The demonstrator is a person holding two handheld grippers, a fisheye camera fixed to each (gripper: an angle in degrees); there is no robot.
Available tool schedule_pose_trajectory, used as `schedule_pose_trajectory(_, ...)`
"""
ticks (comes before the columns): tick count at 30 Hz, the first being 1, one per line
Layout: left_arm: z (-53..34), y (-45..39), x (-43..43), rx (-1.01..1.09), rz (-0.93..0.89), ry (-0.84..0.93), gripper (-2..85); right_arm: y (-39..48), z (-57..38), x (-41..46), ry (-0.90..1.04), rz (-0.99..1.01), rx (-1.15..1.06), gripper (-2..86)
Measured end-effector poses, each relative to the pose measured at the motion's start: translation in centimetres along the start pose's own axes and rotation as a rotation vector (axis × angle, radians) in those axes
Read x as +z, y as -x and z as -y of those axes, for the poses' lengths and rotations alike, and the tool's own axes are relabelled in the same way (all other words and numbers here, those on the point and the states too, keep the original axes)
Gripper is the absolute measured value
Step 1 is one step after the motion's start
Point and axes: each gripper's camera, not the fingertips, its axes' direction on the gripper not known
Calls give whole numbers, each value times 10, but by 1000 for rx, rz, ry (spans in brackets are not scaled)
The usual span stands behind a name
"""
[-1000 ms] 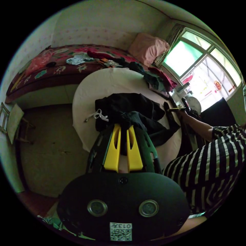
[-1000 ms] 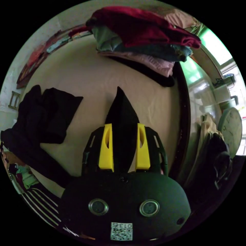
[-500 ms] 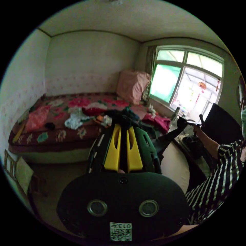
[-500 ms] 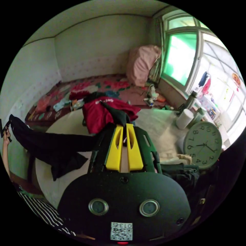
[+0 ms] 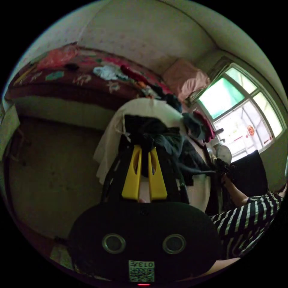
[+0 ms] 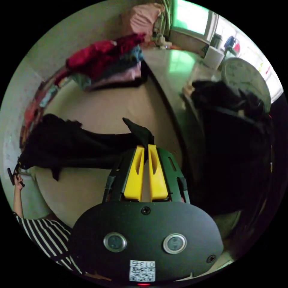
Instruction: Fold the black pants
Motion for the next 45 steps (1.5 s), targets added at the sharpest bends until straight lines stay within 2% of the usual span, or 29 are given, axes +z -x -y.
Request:
schedule_pose_trajectory(3,-13,6,14,-43,1,53,17,10,-15,29,101,-91,23,27)
schedule_pose_trajectory(8,-5,-3,5,-8,4,115,32,2,-21,14,40,-77,72,28)
schedule_pose_trajectory(13,-13,-14,6,9,85,243,67,7,-29,29,196,-140,33,59)
schedule_pose_trajectory(16,-27,-27,-7,31,160,270,79,7,-38,18,171,-183,94,75)
schedule_pose_trajectory(18,-34,-52,-21,106,275,274,84,8,-44,7,129,-220,138,80)
schedule_pose_trajectory(21,-39,-93,-28,183,286,223,87,25,-50,-11,44,-248,141,83)
schedule_pose_trajectory(24,-41,-152,11,337,247,271,94,67,-46,-20,-55,-208,17,82)
schedule_pose_trajectory(25,-42,-164,22,372,236,286,96,91,-42,-18,-77,-124,-73,83)
schedule_pose_trajectory(28,-50,-225,79,574,238,372,102,159,-33,-2,-16,48,-363,80)
schedule_pose_trajectory(31,-63,-267,120,762,319,423,101,202,-33,17,27,-8,-526,73)
schedule_pose_trajectory(35,-61,-266,153,772,365,517,79,206,-22,40,104,1,-511,65)
schedule_pose_trajectory(40,-52,-268,151,774,363,569,70,210,-7,37,140,26,-549,20)
schedule_pose_trajectory(43,-45,-286,124,756,268,499,78,209,2,31,163,17,-537,7)
schedule_pose_trajectory(45,-55,-308,111,860,246,472,83,205,5,21,139,16,-520,4)
